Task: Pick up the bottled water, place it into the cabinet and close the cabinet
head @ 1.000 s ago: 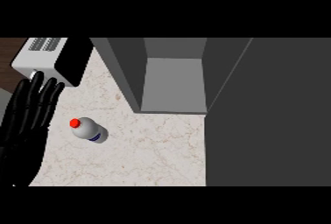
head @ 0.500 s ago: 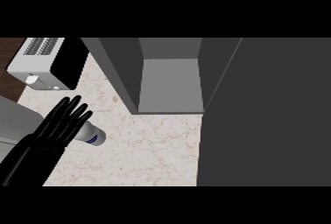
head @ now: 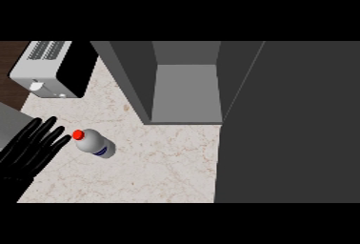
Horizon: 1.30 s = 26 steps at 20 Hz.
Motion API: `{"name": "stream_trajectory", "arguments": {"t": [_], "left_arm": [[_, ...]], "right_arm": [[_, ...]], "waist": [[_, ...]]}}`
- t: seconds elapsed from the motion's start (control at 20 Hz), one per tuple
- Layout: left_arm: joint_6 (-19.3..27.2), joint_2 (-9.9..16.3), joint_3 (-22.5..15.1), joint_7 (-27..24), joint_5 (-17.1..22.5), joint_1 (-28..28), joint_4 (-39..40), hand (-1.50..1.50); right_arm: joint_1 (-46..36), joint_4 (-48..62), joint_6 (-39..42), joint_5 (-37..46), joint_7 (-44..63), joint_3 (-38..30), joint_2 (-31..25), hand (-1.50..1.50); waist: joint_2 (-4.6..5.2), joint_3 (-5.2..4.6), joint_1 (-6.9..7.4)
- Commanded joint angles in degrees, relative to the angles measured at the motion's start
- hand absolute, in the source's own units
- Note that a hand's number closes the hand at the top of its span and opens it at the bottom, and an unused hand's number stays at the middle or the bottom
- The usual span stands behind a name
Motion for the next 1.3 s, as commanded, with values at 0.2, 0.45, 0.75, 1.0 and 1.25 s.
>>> {"name": "stream_trajectory", "arguments": {"t": [0.2, 0.45, 0.75, 1.0, 1.25], "left_arm": [[-5.3, 0.2, 5.4, 1.9, 4.8, 4.0, 0.3, -1.50], [-13.2, 0.6, 10.3, -3.3, 4.3, 4.4, 6.3, -1.50], [-12.3, -2.1, 10.2, -4.3, -1.7, -1.5, 12.6, -1.50], [-14.0, -0.9, 13.5, -7.2, -4.1, -5.0, 19.7, -1.50], [-14.9, -1.9, 12.1, -9.6, -9.7, -9.0, 23.3, -1.50]], "right_arm": [[2.5, 2.5, 4.8, -2.5, -2.5, -2.3, -0.8, -1.50], [8.2, 0.8, 6.2, 1.1, -6.6, 0.5, 1.4, -1.50], [7.9, 0.7, 7.3, 0.0, -6.4, -0.9, 0.5, -1.50], [12.3, 0.9, 8.6, 5.1, -11.0, 4.1, 2.9, -1.50], [10.0, 2.5, 9.1, 2.7, -10.4, 1.1, 1.9, -1.50]], "waist": [[0.02, 0.00, 0.16], [-0.02, -0.01, 0.07], [0.07, -0.01, -0.25], [0.05, -0.03, -0.46], [0.08, -0.01, -0.34]]}}
